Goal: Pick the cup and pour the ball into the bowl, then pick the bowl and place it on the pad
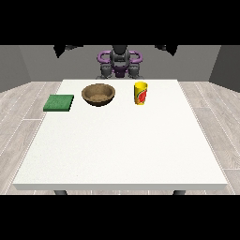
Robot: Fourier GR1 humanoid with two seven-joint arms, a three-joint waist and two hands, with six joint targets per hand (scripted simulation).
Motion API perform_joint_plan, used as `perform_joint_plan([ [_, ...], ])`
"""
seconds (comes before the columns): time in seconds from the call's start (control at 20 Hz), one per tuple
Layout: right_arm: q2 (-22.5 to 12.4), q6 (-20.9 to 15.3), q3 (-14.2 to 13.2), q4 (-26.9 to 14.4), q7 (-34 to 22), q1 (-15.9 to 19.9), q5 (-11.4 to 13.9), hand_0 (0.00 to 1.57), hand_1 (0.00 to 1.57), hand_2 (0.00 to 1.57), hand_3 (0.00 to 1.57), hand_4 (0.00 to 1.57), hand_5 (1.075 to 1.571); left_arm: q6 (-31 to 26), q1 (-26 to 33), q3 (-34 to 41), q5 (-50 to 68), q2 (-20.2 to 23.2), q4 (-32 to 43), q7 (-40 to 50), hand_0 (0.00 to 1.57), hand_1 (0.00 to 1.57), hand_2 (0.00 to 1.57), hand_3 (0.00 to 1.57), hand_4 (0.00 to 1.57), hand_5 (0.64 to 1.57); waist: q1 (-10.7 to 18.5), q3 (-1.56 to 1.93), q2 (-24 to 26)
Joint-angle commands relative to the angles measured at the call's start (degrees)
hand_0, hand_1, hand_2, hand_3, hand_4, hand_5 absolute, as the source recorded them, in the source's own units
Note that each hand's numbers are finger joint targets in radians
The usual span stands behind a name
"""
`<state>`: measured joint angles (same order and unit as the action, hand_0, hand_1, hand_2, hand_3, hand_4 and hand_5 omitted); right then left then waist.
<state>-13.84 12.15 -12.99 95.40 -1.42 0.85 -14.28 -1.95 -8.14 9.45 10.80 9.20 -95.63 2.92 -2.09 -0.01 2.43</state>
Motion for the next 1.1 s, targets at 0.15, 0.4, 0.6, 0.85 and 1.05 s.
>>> perform_joint_plan([
  [0.15,1.0,-0.6,1.2,0.2,1.7,5.2,1.6,0.00,0.00,0.00,0.00,0.00,1.570,-1.4,-4.3,1.9,-2.0,-0.6,11.1,-14.3,0.00,0.00,0.00,0.00,0.00,1.529,-1.8,-0.02,-7.5],
  [0.4,2.3,3.2,1.0,-6.4,13.4,0.9,3.7,0.00,0.00,0.00,0.00,0.00,1.571,0.6,-2.1,-0.6,-5.5,-4.8,16.4,-23.2,0.00,0.00,0.00,0.00,0.00,1.527,-2.3,0.01,-9.5],
  [0.6,1.7,3.2,1.1,-5.9,12.4,3.4,3.7,0.00,0.00,0.00,0.00,0.00,1.571,5.2,-5.9,-1.1,-9.2,-7.7,25.1,-30.7,0.00,0.00,0.00,0.00,0.00,1.520,-4.3,0.00,-11.8],
  [0.85,1.2,3.0,0.7,-4.7,9.6,5.8,2.3,0.00,0.00,0.00,0.00,0.00,1.570,7.4,-10.2,1.2,-9.2,-8.8,36.7,-39.1,0.00,0.00,0.00,0.00,0.00,1.530,-6.3,-0.03,-14.3],
  [1.05,-0.8,7.1,-1.5,-11.4,16.2,5.7,2.0,0.00,0.00,0.00,0.00,0.00,1.570,6.5,-14.2,2.8,-8.8,-6.1,42.2,-41.5,0.00,0.00,0.00,0.00,0.00,1.517,-5.6,0.00,-16.3],
])
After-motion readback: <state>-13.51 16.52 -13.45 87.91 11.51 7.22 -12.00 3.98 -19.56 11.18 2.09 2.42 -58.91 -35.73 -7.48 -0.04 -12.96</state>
